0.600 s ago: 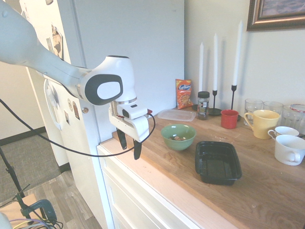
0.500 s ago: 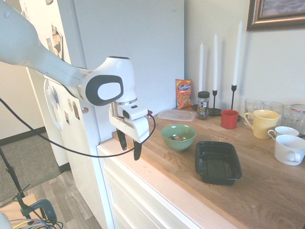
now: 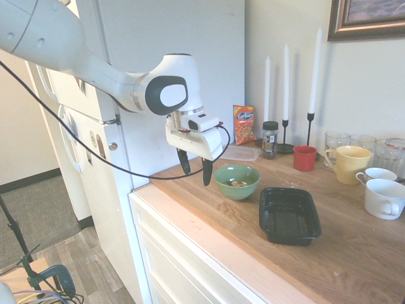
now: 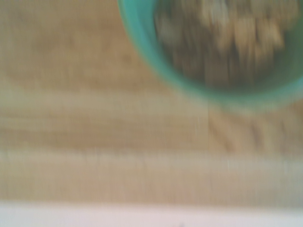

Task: Pour the cereal into the box

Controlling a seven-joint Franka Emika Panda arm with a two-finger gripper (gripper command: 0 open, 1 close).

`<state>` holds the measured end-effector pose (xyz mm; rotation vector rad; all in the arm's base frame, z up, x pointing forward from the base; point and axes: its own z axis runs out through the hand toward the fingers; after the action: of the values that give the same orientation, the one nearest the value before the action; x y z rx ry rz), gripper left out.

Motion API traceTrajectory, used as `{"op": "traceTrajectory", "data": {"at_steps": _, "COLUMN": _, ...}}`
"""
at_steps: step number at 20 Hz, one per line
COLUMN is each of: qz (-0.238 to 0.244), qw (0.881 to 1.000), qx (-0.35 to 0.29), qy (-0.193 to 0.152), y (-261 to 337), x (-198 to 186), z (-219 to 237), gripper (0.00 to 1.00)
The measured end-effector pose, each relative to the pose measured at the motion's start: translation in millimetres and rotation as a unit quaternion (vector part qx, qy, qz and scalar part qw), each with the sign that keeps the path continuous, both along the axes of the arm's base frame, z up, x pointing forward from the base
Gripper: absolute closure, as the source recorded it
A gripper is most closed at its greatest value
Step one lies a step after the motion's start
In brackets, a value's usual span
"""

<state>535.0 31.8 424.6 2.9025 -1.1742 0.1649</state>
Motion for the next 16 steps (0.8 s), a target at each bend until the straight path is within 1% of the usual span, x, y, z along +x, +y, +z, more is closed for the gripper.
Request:
{"op": "traceTrajectory", "data": {"at_steps": 4, "qz": 0.020, "qw": 1.000, "qx": -0.019, "qy": -0.003, "y": 25.1, "x": 52.5, "z": -2.4, "gripper": 0.00}}
{"op": "traceTrajectory", "data": {"at_steps": 8, "qz": 0.033, "qw": 0.999, "qx": -0.028, "qy": 0.000, "y": 44.6, "x": 93.0, "z": -17.8, "gripper": 0.00}}
{"op": "traceTrajectory", "data": {"at_steps": 12, "qz": 0.032, "qw": 0.999, "qx": -0.036, "qy": 0.008, "y": 51.8, "x": 120.5, "z": -38.0, "gripper": 0.00}}
{"op": "traceTrajectory", "data": {"at_steps": 16, "qz": 0.024, "qw": 0.999, "qx": -0.041, "qy": 0.012, "y": 43.7, "x": 139.2, "z": -62.4, "gripper": 0.00}}
